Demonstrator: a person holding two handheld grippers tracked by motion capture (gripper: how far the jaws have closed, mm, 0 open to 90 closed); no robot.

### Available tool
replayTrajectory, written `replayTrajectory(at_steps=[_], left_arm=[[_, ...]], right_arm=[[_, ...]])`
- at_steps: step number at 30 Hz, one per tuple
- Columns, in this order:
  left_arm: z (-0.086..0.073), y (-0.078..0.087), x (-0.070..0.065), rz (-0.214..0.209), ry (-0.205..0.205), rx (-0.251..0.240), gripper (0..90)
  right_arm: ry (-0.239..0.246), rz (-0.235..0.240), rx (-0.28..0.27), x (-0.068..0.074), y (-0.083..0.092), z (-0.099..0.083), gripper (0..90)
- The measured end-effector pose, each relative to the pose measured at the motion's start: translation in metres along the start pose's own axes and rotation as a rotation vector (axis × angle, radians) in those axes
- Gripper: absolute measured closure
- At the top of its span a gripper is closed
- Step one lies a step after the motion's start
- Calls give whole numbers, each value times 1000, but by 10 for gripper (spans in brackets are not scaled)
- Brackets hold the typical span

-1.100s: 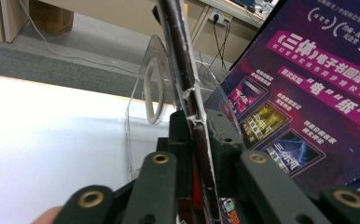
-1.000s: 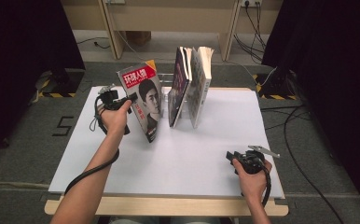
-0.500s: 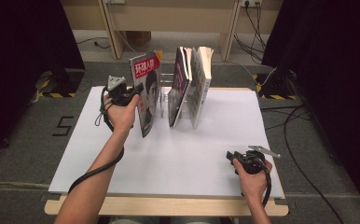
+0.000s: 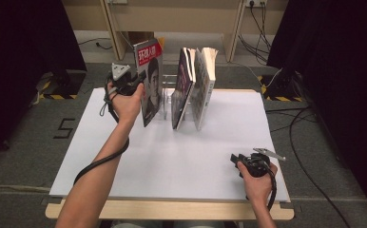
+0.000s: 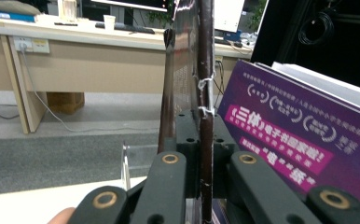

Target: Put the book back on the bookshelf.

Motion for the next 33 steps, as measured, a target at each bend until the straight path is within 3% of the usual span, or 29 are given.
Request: replayTrajectory(at_steps=[7,10,13,17,19,23,27,33], left_arm=[[7,-14,2,31,-40,-18,864],[5,-19,3,39,-42,-28,864],[-2,-23,5,61,-71,-32,863],[-10,-18,3,74,-107,-29,862],[-19,-17,3,75,-113,-11,862],[-32,-10,6,93,-121,-26,860],[-34,-3,7,80,-130,-28,859],[-55,18,10,57,-125,-14,855]], right_arm=[[6,-3,-2,-1,-1,0,606],[1,-1,2,-1,-1,0,606],[5,-5,1,-3,-1,0,607],[6,-5,1,-3,-1,0,608],[6,-6,4,-3,-1,-1,608],[-4,-1,7,0,-1,-2,608],[1,-3,9,-1,-3,-2,608],[-4,-5,8,-1,-1,-2,608]])
Point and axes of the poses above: each handheld gripper's, and its own axes: y roughly backward along the jaws, z roughly out of its top, x roughly to its left, the point moved 6 cm from there along -y, roughly forward along the jaws, and after that the axes turned 15 degrees about -y, right-handed, at the moved point
